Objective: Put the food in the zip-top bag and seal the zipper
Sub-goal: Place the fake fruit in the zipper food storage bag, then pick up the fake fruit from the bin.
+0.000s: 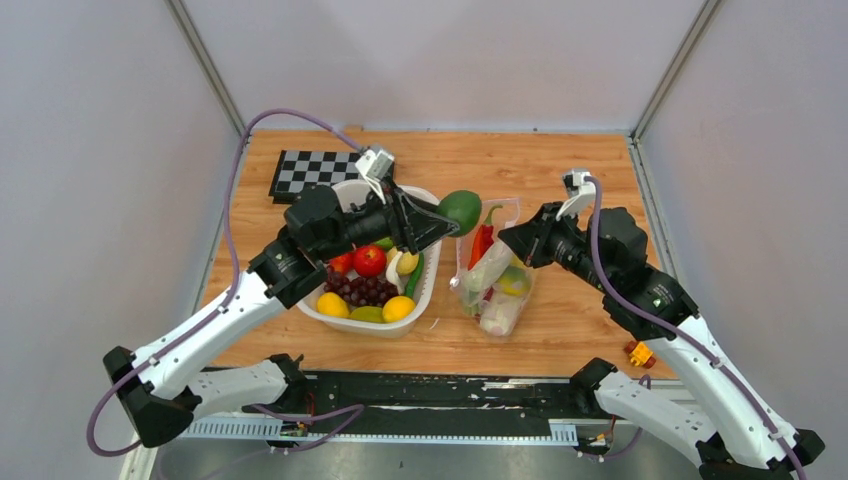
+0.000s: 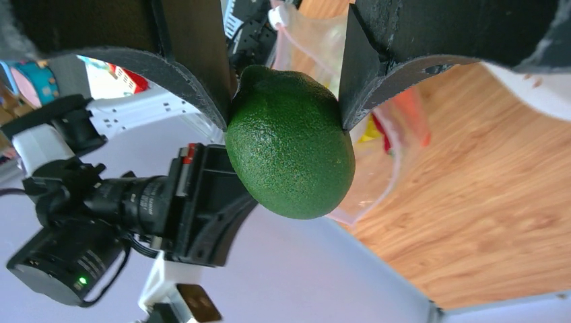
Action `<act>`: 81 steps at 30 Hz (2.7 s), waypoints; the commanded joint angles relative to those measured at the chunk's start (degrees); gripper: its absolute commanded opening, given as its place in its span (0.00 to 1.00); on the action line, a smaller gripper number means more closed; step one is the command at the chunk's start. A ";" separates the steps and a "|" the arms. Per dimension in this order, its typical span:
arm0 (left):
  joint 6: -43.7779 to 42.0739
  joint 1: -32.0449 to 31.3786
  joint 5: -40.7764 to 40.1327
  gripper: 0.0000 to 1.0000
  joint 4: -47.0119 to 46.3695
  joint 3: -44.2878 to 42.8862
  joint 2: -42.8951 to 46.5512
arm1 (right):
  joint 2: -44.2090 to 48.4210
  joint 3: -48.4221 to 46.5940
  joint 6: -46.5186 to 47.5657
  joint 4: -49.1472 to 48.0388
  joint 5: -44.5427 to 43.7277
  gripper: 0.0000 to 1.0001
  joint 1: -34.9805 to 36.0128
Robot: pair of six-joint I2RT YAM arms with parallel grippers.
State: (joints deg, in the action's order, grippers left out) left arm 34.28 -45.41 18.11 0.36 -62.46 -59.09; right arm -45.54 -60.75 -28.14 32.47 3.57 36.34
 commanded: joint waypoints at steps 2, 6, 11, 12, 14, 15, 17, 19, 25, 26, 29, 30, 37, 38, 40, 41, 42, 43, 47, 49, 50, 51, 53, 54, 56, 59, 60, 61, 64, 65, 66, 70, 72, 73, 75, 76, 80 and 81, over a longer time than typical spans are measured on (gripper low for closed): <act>-1.74 -4.25 1.58 0.42 -3.09 -3.00 -3.87 | 1.72 0.23 -1.28 -4.41 1.40 0.00 0.13; -3.63 -5.23 -0.12 0.45 0.15 -3.42 -6.45 | 2.30 0.10 -1.13 -4.50 1.50 0.00 0.05; -5.11 -5.78 -2.32 0.48 2.54 -2.93 -7.33 | 3.55 0.04 -0.45 -5.32 2.09 0.00 0.05; -5.16 -5.83 -2.56 0.49 2.64 -2.69 -7.34 | 3.67 0.02 -0.15 -5.54 2.46 0.01 0.06; -5.39 -5.92 -2.98 0.53 3.13 -2.68 -7.62 | 3.79 0.16 0.19 -6.31 3.54 0.01 0.11; -5.45 -5.92 -2.97 0.56 3.20 -2.74 -7.83 | 3.72 0.27 0.34 -6.70 4.15 0.01 0.06; -5.65 -5.99 -2.99 0.58 3.46 -3.00 -8.27 | 3.42 0.43 0.23 -7.25 4.93 0.01 0.06; -6.25 -6.15 -2.99 0.64 4.32 -3.57 -8.91 | 3.04 0.54 0.16 -7.65 5.41 0.01 0.06; -7.79 -6.67 -2.03 0.86 7.21 -5.75 -10.33 | 2.71 0.85 0.26 -8.03 5.71 0.01 0.05; -7.98 -6.71 -2.01 0.88 7.12 -5.75 -10.15 | 2.73 0.89 0.25 -7.96 5.63 0.01 0.08; -8.47 -6.71 -2.68 0.90 7.55 -5.92 -9.18 | 2.82 0.98 0.41 -7.77 5.48 0.01 0.07; -8.67 -6.71 -3.24 0.91 7.99 -5.97 -8.79 | 2.87 0.98 0.50 -7.73 5.40 0.01 0.07; -10.55 -6.71 -11.47 0.90 10.86 -4.78 -2.75 | 7.74 2.34 -0.09 -7.89 -2.60 0.00 0.07; -10.67 -6.71 -14.25 0.90 11.14 -4.13 -1.27 | 9.00 2.68 0.08 -8.13 -3.36 0.00 0.07; -10.28 -6.66 -20.84 0.94 12.12 -2.32 1.53 | 9.76 2.11 0.35 -6.39 -7.42 0.00 0.05; -10.01 -6.63 -24.17 0.96 13.01 -1.65 2.42 | 9.27 1.15 0.26 -4.45 -8.90 0.00 0.07; -9.87 -6.50 -26.64 0.98 14.04 -1.19 3.04 | 8.31 0.20 0.23 -2.25 -9.45 0.00 0.06; -9.90 -6.20 -28.67 0.99 15.68 -1.00 3.07 | 7.44 -0.38 0.01 -0.69 -9.43 0.00 0.10; -8.29 -3.35 -32.04 1.00 22.75 -0.42 1.22 | 6.62 1.02 -1.65 -1.51 -7.07 0.00 0.06; -7.56 -0.84 -31.92 1.00 23.55 1.72 0.60 | 6.82 1.82 -2.29 -2.71 -6.43 0.00 0.06; -7.32 0.54 -30.63 1.00 23.58 2.84 0.24 | 6.67 1.86 -2.35 -2.64 -6.32 0.00 0.06; -7.02 2.13 -28.83 1.00 23.25 3.83 -0.07 | 6.45 1.60 -2.36 -2.43 -6.18 0.00 0.12; -7.46 4.61 -25.75 1.00 21.64 5.68 -1.24 | 6.11 1.18 -2.13 -2.01 -5.96 0.00 0.05; -8.06 5.89 -24.26 1.00 20.89 6.28 -2.16 | 6.00 1.16 -2.05 -1.99 -5.85 0.00 0.08; -9.83 8.03 -20.88 1.00 20.49 6.14 -5.16 | 5.78 1.16 -2.04 -2.06 -5.57 0.00 0.07; -13.49 10.04 -19.17 1.00 21.49 4.43 -11.99 | 5.55 1.24 -2.32 -2.22 -5.01 0.00 0.09; -14.52 10.41 -18.74 1.00 22.41 3.45 -14.37 | 5.50 1.25 -2.23 -2.23 -4.83 0.00 0.06; -15.63 10.63 -18.49 1.00 22.99 2.54 -16.54 | 5.59 1.23 -2.26 -2.17 -4.82 0.00 0.05; -19.20 10.86 -14.39 1.00 24.66 0.28 -22.57 | 5.70 1.08 -2.22 -1.90 -5.01 0.00 0.08; -20.38 10.84 -13.23 1.00 25.26 -0.70 -24.53 | 5.72 1.01 -2.18 -1.74 -5.18 0.00 0.05; -21.18 10.82 -11.84 1.00 25.57 -1.64 -26.70 | 5.72 0.94 -2.18 -1.65 -5.24 0.00 0.06; -23.18 10.80 -12.75 1.00 27.20 -4.00 -32.24 | 5.51 1.28 -2.16 -1.79 -5.12 0.00 0.05; -24.25 10.86 -13.46 1.00 27.65 -4.65 -34.43 | 5.33 1.25 -2.18 -1.86 -4.80 0.00 0.07; -24.53 10.80 -13.97 1.00 28.32 -5.18 -35.52 | 5.29 1.24 -2.13 -1.88 -4.79 0.00 0.11; -25.14 10.83 -14.75 1.00 30.22 -6.36 -37.72 | 5.29 1.33 -2.16 -1.93 -4.82 0.00 0.12; -25.43 10.80 -15.00 1.00 30.75 -6.74 -39.05 | 5.29 1.37 -2.16 -2.01 -4.84 0.00 0.10; -25.80 10.85 -14.01 0.99 32.46 -7.07 -41.67 | 5.04 1.56 -2.17 -2.23 -4.66 0.00 0.07; -25.62 10.81 -14.01 0.95 32.04 -6.69 -41.82 | 4.90 1.60 -2.10 -2.31 -4.60 0.00 0.06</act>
State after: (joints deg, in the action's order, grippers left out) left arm 10.44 -34.72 3.86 29.45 -68.12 -99.61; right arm -40.53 -58.87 -29.56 33.41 -1.89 36.34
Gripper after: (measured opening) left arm 0.989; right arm 0.017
